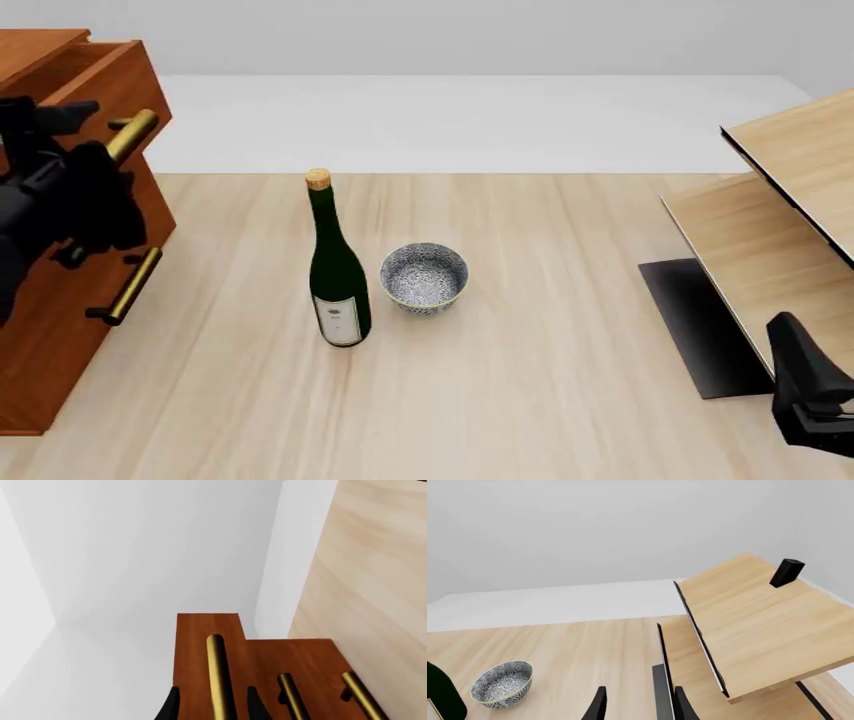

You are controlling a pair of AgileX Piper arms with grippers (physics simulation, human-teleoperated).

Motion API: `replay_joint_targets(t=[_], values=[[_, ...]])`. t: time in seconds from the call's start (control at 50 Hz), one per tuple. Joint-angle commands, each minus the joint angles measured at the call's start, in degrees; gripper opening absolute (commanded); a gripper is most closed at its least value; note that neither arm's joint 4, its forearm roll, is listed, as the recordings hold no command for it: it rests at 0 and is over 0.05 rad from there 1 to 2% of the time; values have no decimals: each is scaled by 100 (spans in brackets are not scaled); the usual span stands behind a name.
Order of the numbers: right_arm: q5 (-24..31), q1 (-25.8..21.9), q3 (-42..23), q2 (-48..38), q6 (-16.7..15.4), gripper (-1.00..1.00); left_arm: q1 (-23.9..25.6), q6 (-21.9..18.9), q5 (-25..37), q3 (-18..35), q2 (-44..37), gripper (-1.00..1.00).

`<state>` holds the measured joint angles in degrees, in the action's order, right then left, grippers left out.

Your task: Close the bottom drawer of the cabinet and open the top drawer.

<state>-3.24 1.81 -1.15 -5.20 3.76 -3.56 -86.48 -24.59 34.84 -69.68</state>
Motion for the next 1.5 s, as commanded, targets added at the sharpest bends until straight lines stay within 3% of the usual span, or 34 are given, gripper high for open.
replay_joint_targets(t=[0.02,0.68,0.96,1.12,1.14,1.28,1.32,1.36,1.48,1.5], values=[[24,8,-4,31,11,100,15,140,49,-73,14,100],[108,-6,-20,114,6,100,418,479,717,-365,963,100],[164,-3,-40,168,17,100,520,717,1439,-6,1569,100],[171,-5,-42,164,45,100,548,1219,2151,812,1710,100],[172,-9,-40,167,44,100,529,1479,2403,1101,1696,100],[129,1,-26,131,53,100,406,1973,2951,1759,1702,100],[125,4,-26,128,56,100,358,2288,3262,2085,1667,100],[122,5,-24,124,56,100,221,2103,3152,2027,1770,100],[144,-5,-22,151,46,100,206,2873,4049,2933,1615,100],[142,-6,-22,146,48,100,226,3269,4382,3298,1508,100]])
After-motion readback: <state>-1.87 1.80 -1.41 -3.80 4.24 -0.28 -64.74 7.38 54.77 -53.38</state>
